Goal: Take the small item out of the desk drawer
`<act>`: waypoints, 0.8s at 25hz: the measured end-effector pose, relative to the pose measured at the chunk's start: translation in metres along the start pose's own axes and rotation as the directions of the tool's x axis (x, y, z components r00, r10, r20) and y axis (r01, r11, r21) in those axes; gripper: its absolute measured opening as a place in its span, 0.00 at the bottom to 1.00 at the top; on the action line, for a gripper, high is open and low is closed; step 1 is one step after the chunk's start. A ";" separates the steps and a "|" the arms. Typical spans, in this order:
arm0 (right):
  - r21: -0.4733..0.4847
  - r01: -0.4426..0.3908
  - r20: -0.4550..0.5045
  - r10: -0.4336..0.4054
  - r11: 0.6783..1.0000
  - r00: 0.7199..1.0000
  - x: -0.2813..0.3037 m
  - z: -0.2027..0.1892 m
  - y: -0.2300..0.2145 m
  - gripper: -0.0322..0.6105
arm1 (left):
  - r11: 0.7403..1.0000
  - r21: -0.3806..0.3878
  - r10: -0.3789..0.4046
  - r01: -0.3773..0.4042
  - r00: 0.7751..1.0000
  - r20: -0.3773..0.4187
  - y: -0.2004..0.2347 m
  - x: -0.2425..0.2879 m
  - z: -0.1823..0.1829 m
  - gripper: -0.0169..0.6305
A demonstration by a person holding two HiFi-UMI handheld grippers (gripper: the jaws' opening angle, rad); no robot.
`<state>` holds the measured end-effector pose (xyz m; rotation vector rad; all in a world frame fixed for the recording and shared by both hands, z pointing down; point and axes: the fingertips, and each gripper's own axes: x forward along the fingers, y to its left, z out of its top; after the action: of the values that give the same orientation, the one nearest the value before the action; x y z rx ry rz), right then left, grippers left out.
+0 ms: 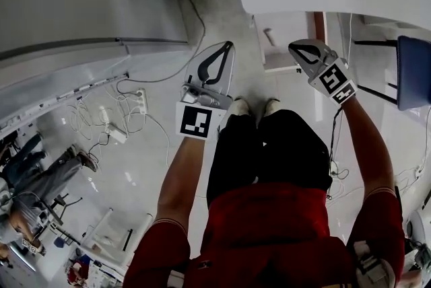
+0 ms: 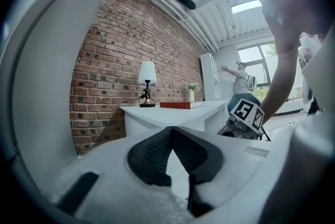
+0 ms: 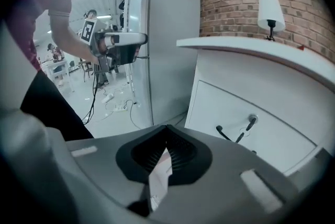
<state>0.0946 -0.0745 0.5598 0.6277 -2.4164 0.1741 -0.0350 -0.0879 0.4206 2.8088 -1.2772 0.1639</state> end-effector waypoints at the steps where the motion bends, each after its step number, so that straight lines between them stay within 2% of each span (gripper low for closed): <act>1: -0.011 -0.007 -0.010 0.006 1.000 1.000 0.006 -0.008 -0.001 0.07 | 1.000 0.001 0.002 -0.002 1.000 0.000 -0.001 0.001 -0.008 0.03; 6: -0.043 -0.037 -0.059 0.034 0.998 0.998 0.040 -0.045 -0.013 0.07 | 1.000 0.006 0.002 -0.002 1.000 -0.009 0.004 0.013 -0.047 0.03; 12: -0.045 -0.066 -0.097 0.061 0.997 0.993 0.079 -0.083 -0.025 0.08 | 0.998 0.046 -0.044 0.045 0.999 -0.028 0.002 0.037 -0.093 0.03; 16: -0.059 -0.095 -0.140 0.086 0.994 0.986 0.109 -0.105 -0.032 0.10 | 0.995 0.081 -0.059 0.061 0.998 -0.037 0.009 0.053 -0.116 0.03; 20: -0.065 -0.121 -0.198 0.106 0.991 0.974 0.133 -0.129 -0.033 0.12 | 0.995 0.082 -0.060 0.063 0.997 -0.038 0.013 0.060 -0.134 0.03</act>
<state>0.0894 -0.1209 0.7422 0.4178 -2.2586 0.1809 -0.0152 -0.1294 0.5608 2.8968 -1.2022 0.2684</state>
